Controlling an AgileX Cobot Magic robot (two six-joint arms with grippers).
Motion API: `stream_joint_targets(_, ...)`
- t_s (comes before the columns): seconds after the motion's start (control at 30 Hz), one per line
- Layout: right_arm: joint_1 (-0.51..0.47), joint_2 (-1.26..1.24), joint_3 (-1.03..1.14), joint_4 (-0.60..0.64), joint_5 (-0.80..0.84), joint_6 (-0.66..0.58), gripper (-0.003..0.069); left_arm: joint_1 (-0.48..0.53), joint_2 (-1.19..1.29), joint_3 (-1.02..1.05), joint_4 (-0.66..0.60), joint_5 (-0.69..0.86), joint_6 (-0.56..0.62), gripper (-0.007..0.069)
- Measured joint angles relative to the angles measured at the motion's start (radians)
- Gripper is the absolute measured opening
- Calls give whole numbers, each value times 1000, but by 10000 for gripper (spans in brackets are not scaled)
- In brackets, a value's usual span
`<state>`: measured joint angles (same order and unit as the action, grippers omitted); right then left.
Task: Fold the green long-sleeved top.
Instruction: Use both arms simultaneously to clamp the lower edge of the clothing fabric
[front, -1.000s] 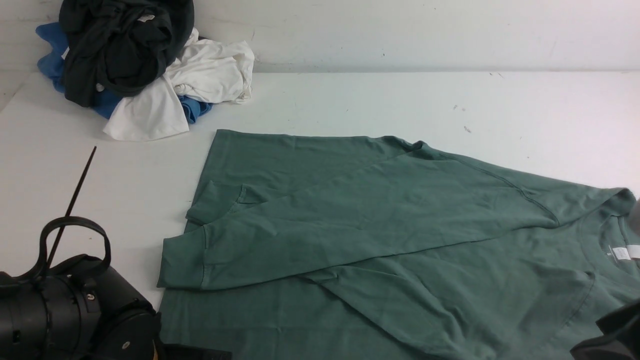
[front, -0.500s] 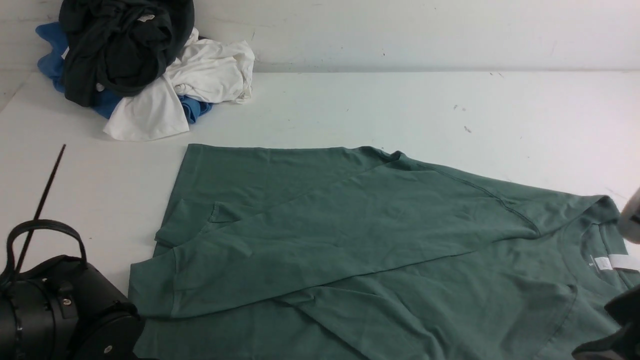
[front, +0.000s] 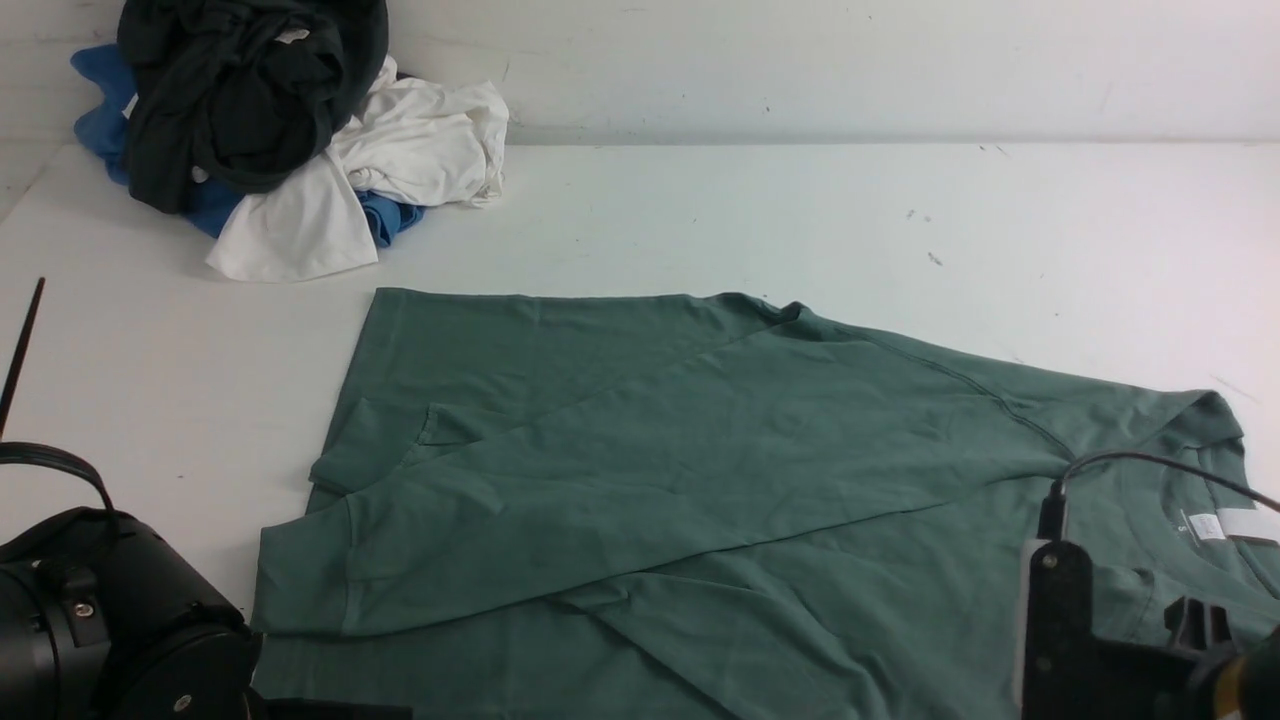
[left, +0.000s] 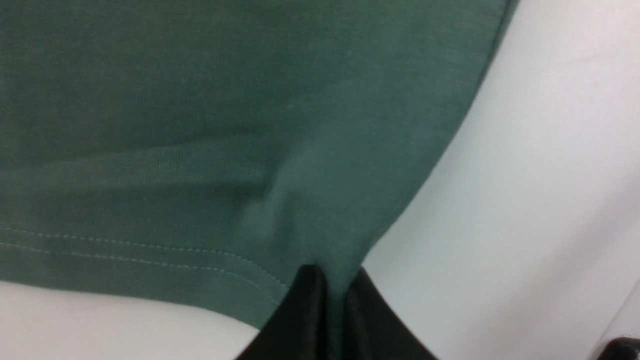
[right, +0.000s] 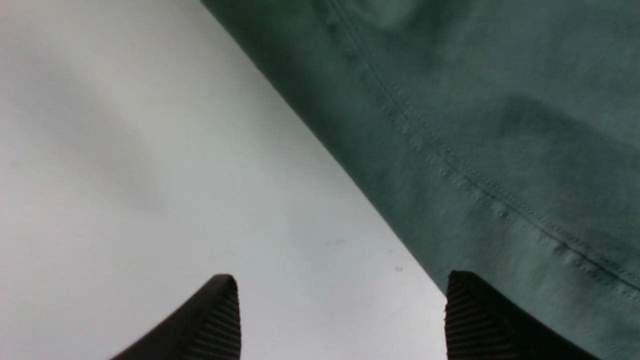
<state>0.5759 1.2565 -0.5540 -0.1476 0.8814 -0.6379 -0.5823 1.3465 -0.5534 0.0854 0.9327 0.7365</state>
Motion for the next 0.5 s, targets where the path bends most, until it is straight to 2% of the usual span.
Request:
stream_joint_targets(0.17,-82,114,11,-120,-74,26,491,0,0,0,-12,-3,-4,6)
stream_joint_targets(0.5,-192,166,11,-219,-171,33,419,0,0,0,-22,-20,-4,6)
